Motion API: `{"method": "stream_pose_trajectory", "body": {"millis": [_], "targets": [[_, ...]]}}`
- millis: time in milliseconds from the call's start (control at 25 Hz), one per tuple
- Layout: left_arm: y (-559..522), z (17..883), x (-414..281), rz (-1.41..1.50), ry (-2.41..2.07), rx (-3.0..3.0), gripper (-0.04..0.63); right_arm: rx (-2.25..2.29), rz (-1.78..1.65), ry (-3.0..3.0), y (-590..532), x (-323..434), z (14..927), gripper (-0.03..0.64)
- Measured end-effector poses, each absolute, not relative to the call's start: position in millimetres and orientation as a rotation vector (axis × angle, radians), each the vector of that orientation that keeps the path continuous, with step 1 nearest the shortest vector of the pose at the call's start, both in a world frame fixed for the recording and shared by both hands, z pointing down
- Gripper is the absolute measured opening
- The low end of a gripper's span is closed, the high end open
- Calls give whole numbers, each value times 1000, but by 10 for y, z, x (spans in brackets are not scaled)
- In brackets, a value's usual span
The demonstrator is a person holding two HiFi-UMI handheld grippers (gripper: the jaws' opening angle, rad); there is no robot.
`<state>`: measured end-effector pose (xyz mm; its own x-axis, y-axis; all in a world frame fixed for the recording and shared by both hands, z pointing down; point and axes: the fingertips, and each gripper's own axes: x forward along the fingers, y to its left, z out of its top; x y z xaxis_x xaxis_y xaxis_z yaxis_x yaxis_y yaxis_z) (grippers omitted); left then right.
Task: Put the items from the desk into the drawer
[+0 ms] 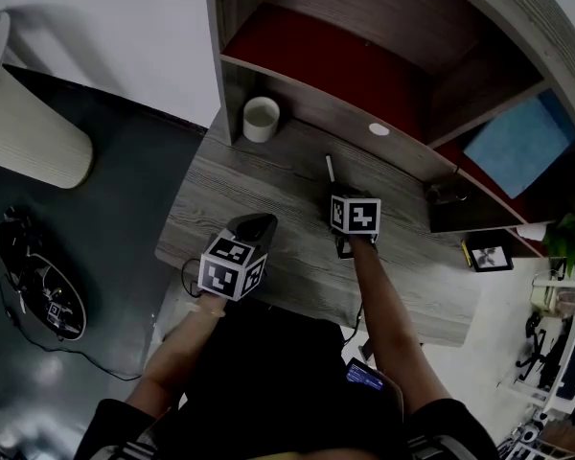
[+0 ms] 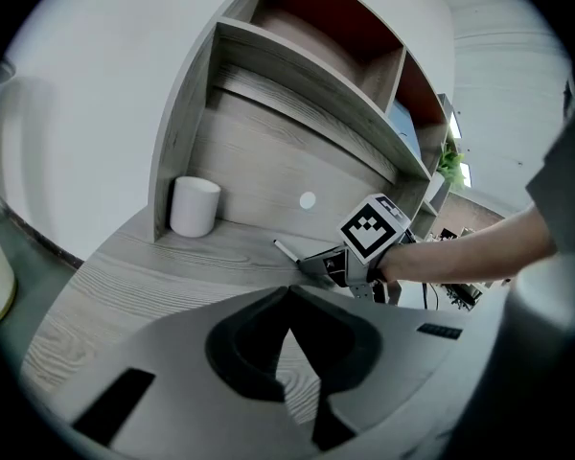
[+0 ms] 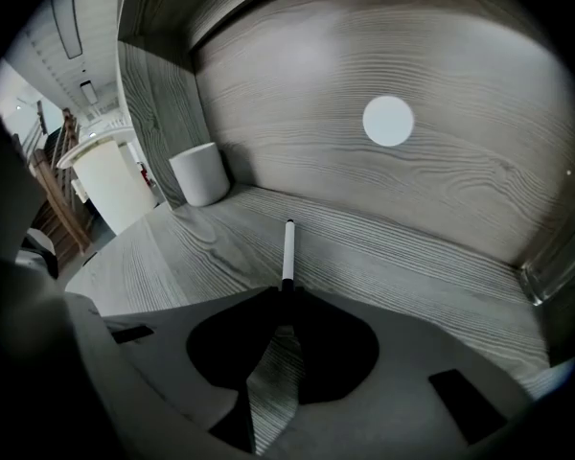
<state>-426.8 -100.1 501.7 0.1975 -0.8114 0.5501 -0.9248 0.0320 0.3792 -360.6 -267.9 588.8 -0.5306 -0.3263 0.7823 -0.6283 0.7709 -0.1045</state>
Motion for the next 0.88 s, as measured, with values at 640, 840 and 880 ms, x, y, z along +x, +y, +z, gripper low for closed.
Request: {"method": "stream_pose_trajectory", "body": {"millis": [640,840,880], "targets": [[-1178,4991,-3491,288,-1395,2006,28,1014,503,-2234,-2572,-2724,5250,66],[-1140,4956,-2962,382,-1265,2133,28,1136,524,-2222,-2498,-2138,5149,66],[-1132,4952,-2877,398,-1246,2151,28,1158,538,-2225,-2475,-2028,5138,66]]}}
